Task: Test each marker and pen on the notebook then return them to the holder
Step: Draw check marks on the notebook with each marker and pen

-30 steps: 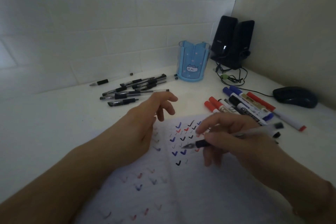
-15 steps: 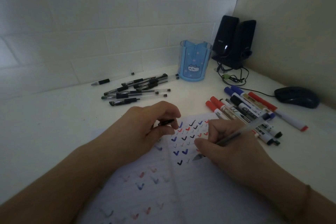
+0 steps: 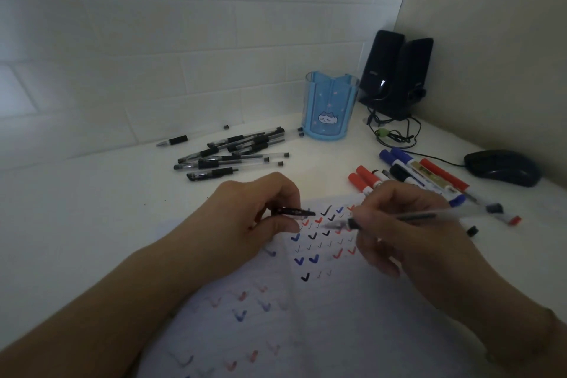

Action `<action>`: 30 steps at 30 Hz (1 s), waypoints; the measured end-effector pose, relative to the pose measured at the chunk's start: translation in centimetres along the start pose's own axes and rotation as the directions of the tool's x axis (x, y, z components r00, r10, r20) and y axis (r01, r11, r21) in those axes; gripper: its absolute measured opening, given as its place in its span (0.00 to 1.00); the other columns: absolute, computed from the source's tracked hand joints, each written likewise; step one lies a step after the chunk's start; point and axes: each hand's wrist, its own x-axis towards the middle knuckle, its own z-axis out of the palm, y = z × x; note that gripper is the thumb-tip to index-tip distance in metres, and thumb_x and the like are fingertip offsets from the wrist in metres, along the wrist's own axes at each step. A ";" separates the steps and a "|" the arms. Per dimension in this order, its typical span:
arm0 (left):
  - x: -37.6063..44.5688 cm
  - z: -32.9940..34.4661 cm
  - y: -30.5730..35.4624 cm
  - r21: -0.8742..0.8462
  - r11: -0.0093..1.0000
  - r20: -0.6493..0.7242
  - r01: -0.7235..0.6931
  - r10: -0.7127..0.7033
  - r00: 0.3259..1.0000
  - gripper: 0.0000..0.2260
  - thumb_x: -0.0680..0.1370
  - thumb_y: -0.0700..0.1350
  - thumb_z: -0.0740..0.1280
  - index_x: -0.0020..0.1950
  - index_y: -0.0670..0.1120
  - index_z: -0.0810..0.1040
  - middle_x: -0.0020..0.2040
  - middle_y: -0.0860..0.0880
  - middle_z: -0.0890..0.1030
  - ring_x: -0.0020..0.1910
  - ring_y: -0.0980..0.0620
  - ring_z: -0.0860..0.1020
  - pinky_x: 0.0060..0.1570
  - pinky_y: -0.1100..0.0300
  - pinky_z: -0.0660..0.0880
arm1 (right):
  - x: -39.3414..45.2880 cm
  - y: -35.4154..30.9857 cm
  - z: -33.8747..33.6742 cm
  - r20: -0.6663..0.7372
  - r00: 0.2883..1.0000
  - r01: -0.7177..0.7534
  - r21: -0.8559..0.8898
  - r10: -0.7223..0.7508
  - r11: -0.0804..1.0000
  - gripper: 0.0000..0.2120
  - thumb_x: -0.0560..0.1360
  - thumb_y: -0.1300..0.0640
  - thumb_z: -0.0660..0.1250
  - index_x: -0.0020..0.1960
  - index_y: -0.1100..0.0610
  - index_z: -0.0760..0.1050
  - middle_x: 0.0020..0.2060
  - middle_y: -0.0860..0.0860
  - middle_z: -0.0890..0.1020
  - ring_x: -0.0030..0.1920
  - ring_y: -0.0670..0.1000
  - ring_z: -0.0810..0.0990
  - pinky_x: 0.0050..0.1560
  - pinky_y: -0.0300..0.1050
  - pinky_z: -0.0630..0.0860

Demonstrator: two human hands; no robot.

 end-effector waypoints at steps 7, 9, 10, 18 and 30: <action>-0.2 0.6 0.6 -0.156 0.988 0.021 0.004 -0.001 1.000 0.09 0.75 0.44 0.69 0.48 0.58 0.73 0.40 0.63 0.81 0.35 0.58 0.80 0.38 0.66 0.76 | 0.0 -0.2 -0.1 0.035 0.999 -0.010 0.196 0.003 0.981 0.08 0.65 0.63 0.60 0.36 0.58 0.78 0.29 0.60 0.80 0.26 0.58 0.78 0.21 0.38 0.68; -0.2 0.7 0.8 -0.148 0.989 0.024 -0.011 0.014 1.000 0.10 0.75 0.44 0.69 0.48 0.59 0.73 0.39 0.64 0.81 0.34 0.58 0.80 0.38 0.69 0.75 | 0.0 -0.2 0.0 0.025 1.000 -0.016 0.171 0.012 0.985 0.05 0.65 0.63 0.61 0.36 0.58 0.76 0.30 0.60 0.81 0.26 0.58 0.78 0.21 0.37 0.68; -0.2 0.7 0.8 -0.139 0.990 0.023 -0.017 0.020 1.000 0.10 0.75 0.45 0.69 0.48 0.59 0.72 0.39 0.65 0.81 0.34 0.59 0.79 0.39 0.69 0.74 | 0.0 -0.2 0.1 0.023 1.000 -0.017 0.166 0.013 0.986 0.05 0.65 0.63 0.61 0.36 0.57 0.75 0.30 0.60 0.81 0.26 0.58 0.79 0.21 0.37 0.68; -0.5 0.6 0.7 -0.265 0.963 0.036 -0.042 0.054 0.998 0.10 0.80 0.43 0.58 0.56 0.58 0.68 0.39 0.53 0.76 0.30 0.50 0.73 0.32 0.57 0.74 | 0.0 0.0 -0.1 0.036 0.999 0.013 0.162 -0.019 0.987 0.04 0.60 0.56 0.67 0.35 0.54 0.77 0.31 0.59 0.82 0.27 0.57 0.79 0.21 0.37 0.69; -0.2 0.2 0.9 0.018 0.986 0.075 -0.166 0.164 0.984 0.09 0.78 0.54 0.61 0.49 0.54 0.79 0.43 0.58 0.71 0.43 0.57 0.73 0.41 0.67 0.68 | -0.1 0.0 0.7 0.022 0.998 0.067 -0.017 -0.067 0.998 0.02 0.67 0.62 0.65 0.36 0.58 0.75 0.33 0.59 0.84 0.29 0.58 0.81 0.22 0.42 0.69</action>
